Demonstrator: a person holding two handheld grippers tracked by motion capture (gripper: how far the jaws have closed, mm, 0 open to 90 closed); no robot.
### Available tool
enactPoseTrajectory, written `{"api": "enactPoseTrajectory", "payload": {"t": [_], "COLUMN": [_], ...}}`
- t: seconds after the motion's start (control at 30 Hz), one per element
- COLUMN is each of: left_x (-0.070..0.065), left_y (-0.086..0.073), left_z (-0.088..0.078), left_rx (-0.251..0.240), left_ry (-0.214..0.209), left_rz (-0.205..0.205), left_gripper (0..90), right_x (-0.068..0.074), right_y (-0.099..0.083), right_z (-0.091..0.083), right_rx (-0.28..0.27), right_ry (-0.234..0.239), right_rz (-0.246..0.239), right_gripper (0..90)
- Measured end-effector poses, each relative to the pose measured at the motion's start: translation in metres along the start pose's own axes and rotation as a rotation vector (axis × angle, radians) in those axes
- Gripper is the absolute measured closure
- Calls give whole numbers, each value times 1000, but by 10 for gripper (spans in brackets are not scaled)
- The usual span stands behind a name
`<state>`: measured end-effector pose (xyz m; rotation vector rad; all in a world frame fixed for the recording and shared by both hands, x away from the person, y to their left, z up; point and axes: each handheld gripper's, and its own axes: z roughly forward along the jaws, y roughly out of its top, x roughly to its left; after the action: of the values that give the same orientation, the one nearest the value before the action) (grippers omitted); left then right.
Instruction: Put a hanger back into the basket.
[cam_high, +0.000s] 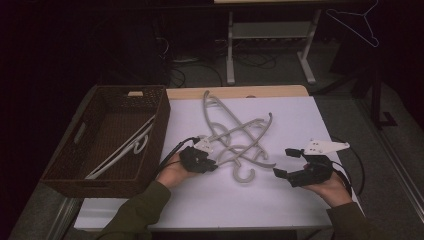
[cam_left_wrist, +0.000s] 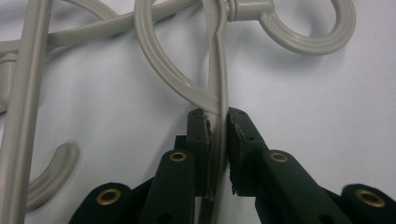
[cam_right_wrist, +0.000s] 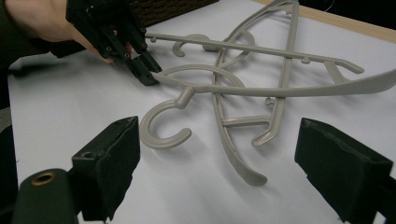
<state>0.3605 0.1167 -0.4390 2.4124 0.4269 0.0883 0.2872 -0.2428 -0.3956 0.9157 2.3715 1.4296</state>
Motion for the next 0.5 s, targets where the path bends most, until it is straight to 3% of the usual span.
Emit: {"api": "enactPoseTrajectory", "payload": {"t": [0.23, 0.5], "left_x": [-4, -8], "left_y": [6, 19], "left_z": [-4, -21], "left_rx": [-12, -33], "left_ry": [-12, -21], "left_rz": [-4, -20], "left_gripper": [815, 818], "right_x": [0, -2], "right_y": [0, -1], "right_z": [-1, -3], "right_rx": [0, -9], "right_ry": [-2, -4], "right_rz": [2, 6], "right_gripper": [136, 136]}}
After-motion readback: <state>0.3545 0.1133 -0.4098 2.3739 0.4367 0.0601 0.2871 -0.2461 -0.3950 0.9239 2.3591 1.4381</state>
